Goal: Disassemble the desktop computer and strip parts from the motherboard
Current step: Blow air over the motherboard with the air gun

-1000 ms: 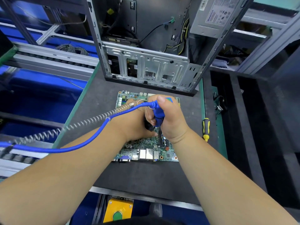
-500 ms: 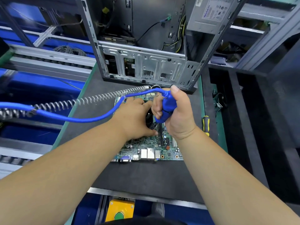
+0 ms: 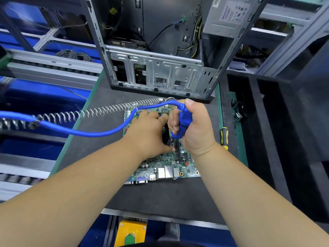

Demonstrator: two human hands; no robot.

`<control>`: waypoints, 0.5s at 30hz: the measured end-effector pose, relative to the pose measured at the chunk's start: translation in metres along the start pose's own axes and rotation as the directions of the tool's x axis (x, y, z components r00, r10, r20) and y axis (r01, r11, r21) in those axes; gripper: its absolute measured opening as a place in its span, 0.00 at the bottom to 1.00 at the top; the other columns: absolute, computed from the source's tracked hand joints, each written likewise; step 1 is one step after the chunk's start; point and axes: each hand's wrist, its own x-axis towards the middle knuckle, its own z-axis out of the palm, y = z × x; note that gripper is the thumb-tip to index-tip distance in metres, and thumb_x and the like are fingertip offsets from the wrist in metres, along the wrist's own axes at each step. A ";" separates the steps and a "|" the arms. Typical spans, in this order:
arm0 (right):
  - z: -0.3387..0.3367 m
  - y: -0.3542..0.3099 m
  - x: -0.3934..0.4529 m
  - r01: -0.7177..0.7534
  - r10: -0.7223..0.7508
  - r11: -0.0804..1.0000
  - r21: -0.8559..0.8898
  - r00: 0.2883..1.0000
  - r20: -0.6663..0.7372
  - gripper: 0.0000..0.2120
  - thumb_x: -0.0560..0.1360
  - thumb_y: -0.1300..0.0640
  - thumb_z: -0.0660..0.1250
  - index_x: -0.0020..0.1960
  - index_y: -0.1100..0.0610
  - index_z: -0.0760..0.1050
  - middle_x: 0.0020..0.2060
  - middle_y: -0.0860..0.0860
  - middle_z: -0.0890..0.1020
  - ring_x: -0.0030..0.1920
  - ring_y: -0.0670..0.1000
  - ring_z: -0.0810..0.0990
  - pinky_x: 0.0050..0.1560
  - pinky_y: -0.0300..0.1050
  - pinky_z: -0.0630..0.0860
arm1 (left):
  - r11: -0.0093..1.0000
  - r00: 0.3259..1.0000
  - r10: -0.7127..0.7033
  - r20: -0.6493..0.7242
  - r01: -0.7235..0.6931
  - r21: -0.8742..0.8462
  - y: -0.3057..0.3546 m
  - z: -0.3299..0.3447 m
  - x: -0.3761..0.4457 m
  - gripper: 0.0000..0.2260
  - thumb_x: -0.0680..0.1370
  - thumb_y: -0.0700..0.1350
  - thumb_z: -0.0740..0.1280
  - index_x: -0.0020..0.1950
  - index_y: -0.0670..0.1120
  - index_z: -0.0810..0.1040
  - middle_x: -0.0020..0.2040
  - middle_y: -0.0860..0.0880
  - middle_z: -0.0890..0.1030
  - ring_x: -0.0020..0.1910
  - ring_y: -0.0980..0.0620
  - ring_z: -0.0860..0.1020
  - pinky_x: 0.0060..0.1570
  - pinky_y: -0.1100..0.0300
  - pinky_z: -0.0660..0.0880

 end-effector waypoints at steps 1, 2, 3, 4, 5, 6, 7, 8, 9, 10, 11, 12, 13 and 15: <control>0.001 0.000 -0.001 0.001 -0.001 1.000 0.012 1.000 -0.013 0.21 0.65 0.40 0.61 0.25 0.56 0.69 0.21 0.52 0.68 0.22 0.51 0.65 0.26 0.39 0.61 | 1.000 1.000 0.004 0.002 -0.004 -0.005 -0.001 -0.001 0.000 0.32 0.60 0.70 0.71 0.58 0.55 0.71 0.46 0.54 0.67 0.56 0.47 0.68 0.58 0.49 0.72; 0.001 0.000 -0.002 0.003 -0.002 1.000 0.022 1.000 -0.029 0.22 0.66 0.39 0.61 0.25 0.56 0.68 0.20 0.52 0.68 0.22 0.51 0.64 0.26 0.39 0.61 | 1.000 1.000 0.012 0.002 -0.012 -0.013 -0.002 -0.001 0.000 0.33 0.60 0.70 0.71 0.59 0.54 0.70 0.46 0.54 0.67 0.55 0.47 0.68 0.58 0.49 0.72; 0.000 -0.001 -0.002 0.005 -0.004 1.000 0.028 0.999 -0.041 0.23 0.66 0.39 0.61 0.25 0.56 0.68 0.20 0.52 0.68 0.23 0.51 0.64 0.26 0.40 0.62 | 0.999 1.000 0.023 0.000 -0.023 -0.024 -0.003 -0.001 -0.001 0.34 0.60 0.70 0.71 0.60 0.54 0.70 0.46 0.54 0.67 0.54 0.47 0.67 0.58 0.50 0.71; 0.000 -0.002 -0.003 0.007 -0.006 1.000 0.028 0.999 -0.045 0.23 0.66 0.38 0.61 0.24 0.56 0.69 0.20 0.52 0.68 0.23 0.51 0.64 0.27 0.40 0.62 | 0.999 1.000 0.031 -0.005 -0.031 -0.042 -0.005 -0.001 -0.001 0.35 0.60 0.70 0.71 0.61 0.54 0.70 0.46 0.54 0.67 0.54 0.48 0.67 0.59 0.51 0.71; 0.000 -0.003 -0.004 0.006 -0.005 1.000 0.026 0.999 -0.044 0.24 0.67 0.38 0.61 0.24 0.56 0.69 0.20 0.52 0.68 0.23 0.51 0.64 0.27 0.41 0.63 | 0.997 0.999 0.036 -0.010 -0.036 -0.067 -0.007 0.000 -0.002 0.35 0.60 0.70 0.72 0.61 0.54 0.70 0.46 0.54 0.67 0.54 0.48 0.67 0.59 0.51 0.70; 0.000 -0.003 -0.005 0.005 -0.004 1.000 0.023 0.999 -0.038 0.24 0.67 0.37 0.61 0.24 0.56 0.70 0.20 0.52 0.69 0.24 0.51 0.65 0.27 0.41 0.63 | 0.995 0.999 0.041 -0.015 -0.042 -0.088 -0.009 0.001 -0.002 0.35 0.60 0.70 0.71 0.61 0.55 0.70 0.46 0.55 0.68 0.55 0.49 0.68 0.60 0.51 0.70; 0.001 -0.004 -0.006 0.006 -0.005 1.000 0.018 1.000 -0.031 0.24 0.67 0.37 0.61 0.25 0.56 0.70 0.21 0.52 0.69 0.24 0.52 0.65 0.28 0.42 0.63 | 0.993 0.999 0.048 -0.022 -0.050 -0.104 -0.011 0.002 -0.002 0.35 0.59 0.71 0.71 0.59 0.55 0.69 0.47 0.55 0.70 0.54 0.49 0.69 0.61 0.51 0.69; 0.001 -0.004 -0.007 0.009 -0.008 1.000 0.014 1.000 -0.024 0.24 0.67 0.38 0.61 0.26 0.57 0.70 0.21 0.52 0.70 0.24 0.52 0.66 0.28 0.42 0.63 | 0.991 0.998 0.055 -0.032 -0.059 -0.119 -0.013 0.004 -0.003 0.34 0.59 0.71 0.71 0.58 0.55 0.69 0.47 0.55 0.71 0.54 0.49 0.70 0.60 0.51 0.69; 0.002 -0.004 -0.008 0.013 -0.013 1.000 0.014 1.000 -0.016 0.24 0.68 0.38 0.61 0.27 0.58 0.69 0.22 0.51 0.70 0.24 0.52 0.66 0.28 0.42 0.63 | 0.988 0.997 0.062 -0.049 -0.068 -0.137 -0.015 0.006 -0.003 0.33 0.59 0.71 0.70 0.56 0.55 0.69 0.47 0.55 0.72 0.52 0.49 0.71 0.59 0.51 0.69; 0.003 -0.005 -0.009 0.018 -0.018 1.000 0.019 1.000 -0.006 0.24 0.68 0.39 0.61 0.28 0.59 0.69 0.22 0.51 0.71 0.25 0.52 0.66 0.28 0.42 0.63 | 0.985 0.995 0.068 -0.069 -0.078 -0.154 -0.017 0.007 -0.004 0.32 0.58 0.71 0.70 0.54 0.55 0.69 0.45 0.56 0.72 0.51 0.49 0.71 0.58 0.51 0.70; 0.004 -0.005 -0.009 0.024 -0.024 0.999 0.028 1.000 0.005 0.24 0.68 0.39 0.61 0.29 0.59 0.69 0.22 0.52 0.71 0.25 0.52 0.66 0.28 0.42 0.63 | 0.982 0.993 0.072 -0.092 -0.086 -0.166 -0.019 0.009 -0.004 0.31 0.58 0.72 0.70 0.52 0.56 0.68 0.43 0.56 0.71 0.49 0.50 0.71 0.56 0.51 0.70; 0.005 -0.006 -0.009 0.032 -0.033 0.999 0.044 0.999 0.016 0.23 0.68 0.39 0.61 0.28 0.59 0.70 0.22 0.52 0.70 0.25 0.52 0.66 0.28 0.42 0.63 | 0.980 0.991 0.075 -0.113 -0.094 -0.174 -0.021 0.011 -0.005 0.31 0.58 0.72 0.70 0.52 0.56 0.67 0.42 0.57 0.70 0.48 0.50 0.71 0.55 0.52 0.70; 0.005 -0.008 -0.009 0.045 -0.047 0.996 0.073 0.999 0.023 0.23 0.68 0.39 0.60 0.27 0.58 0.70 0.22 0.53 0.70 0.25 0.52 0.66 0.28 0.43 0.62 | 0.978 0.989 0.076 -0.129 -0.099 -0.183 -0.022 0.013 -0.005 0.32 0.58 0.72 0.70 0.52 0.56 0.67 0.42 0.57 0.70 0.48 0.50 0.71 0.55 0.52 0.70; 0.003 -0.012 -0.009 0.076 -0.078 0.987 0.139 0.997 0.012 0.23 0.68 0.39 0.60 0.26 0.57 0.70 0.22 0.52 0.69 0.25 0.52 0.65 0.29 0.43 0.62 | 0.972 0.987 0.066 -0.146 -0.096 -0.214 -0.024 0.016 -0.007 0.34 0.58 0.73 0.69 0.56 0.55 0.68 0.45 0.57 0.70 0.49 0.51 0.71 0.54 0.51 0.72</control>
